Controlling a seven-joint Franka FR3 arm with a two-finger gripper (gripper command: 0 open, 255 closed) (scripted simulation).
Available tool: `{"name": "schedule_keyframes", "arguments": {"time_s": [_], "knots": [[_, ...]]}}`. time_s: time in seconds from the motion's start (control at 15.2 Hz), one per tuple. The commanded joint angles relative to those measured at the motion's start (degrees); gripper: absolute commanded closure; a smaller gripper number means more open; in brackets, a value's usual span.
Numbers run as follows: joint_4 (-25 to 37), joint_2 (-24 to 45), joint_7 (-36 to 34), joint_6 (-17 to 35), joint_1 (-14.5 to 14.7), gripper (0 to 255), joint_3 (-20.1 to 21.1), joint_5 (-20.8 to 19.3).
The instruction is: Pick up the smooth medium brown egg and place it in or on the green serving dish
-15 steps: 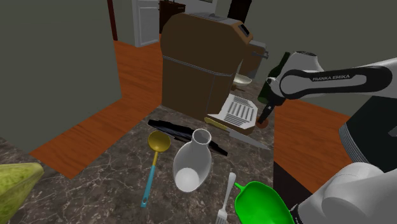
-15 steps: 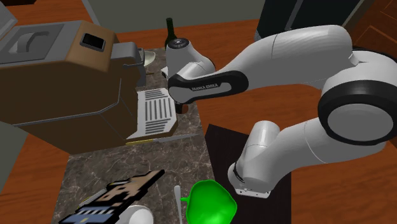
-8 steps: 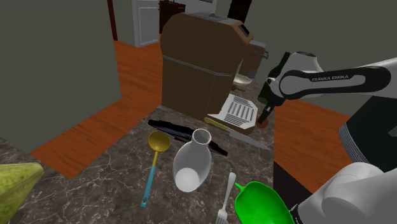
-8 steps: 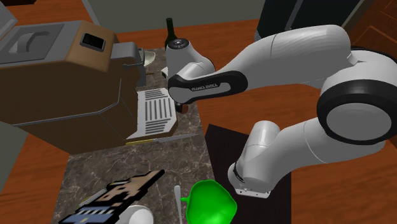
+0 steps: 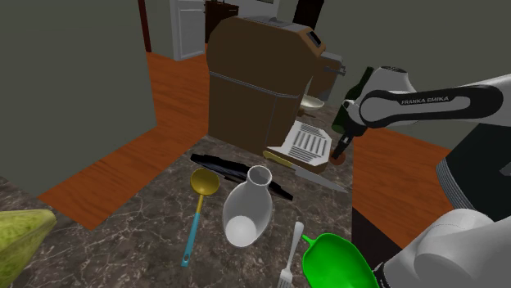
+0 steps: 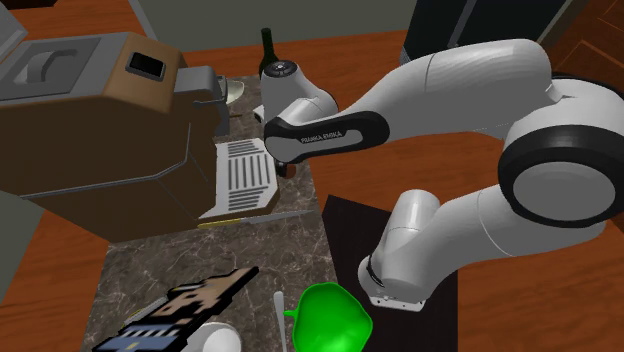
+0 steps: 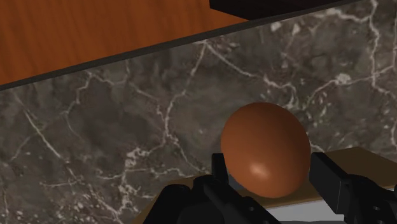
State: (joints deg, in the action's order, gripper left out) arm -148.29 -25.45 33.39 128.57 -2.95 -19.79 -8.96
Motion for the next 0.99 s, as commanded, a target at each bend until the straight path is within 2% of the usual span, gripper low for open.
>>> {"name": "schedule_keyframes", "arguments": {"time_s": [0.0, 0.92], "knots": [[-0.04, 0.02, -0.01, 0.04, 0.01, 255, 0.01, 0.00], [7.80, -4.21, -0.44, -11.98, 0.05, 255, 1.77, 0.43]]}}
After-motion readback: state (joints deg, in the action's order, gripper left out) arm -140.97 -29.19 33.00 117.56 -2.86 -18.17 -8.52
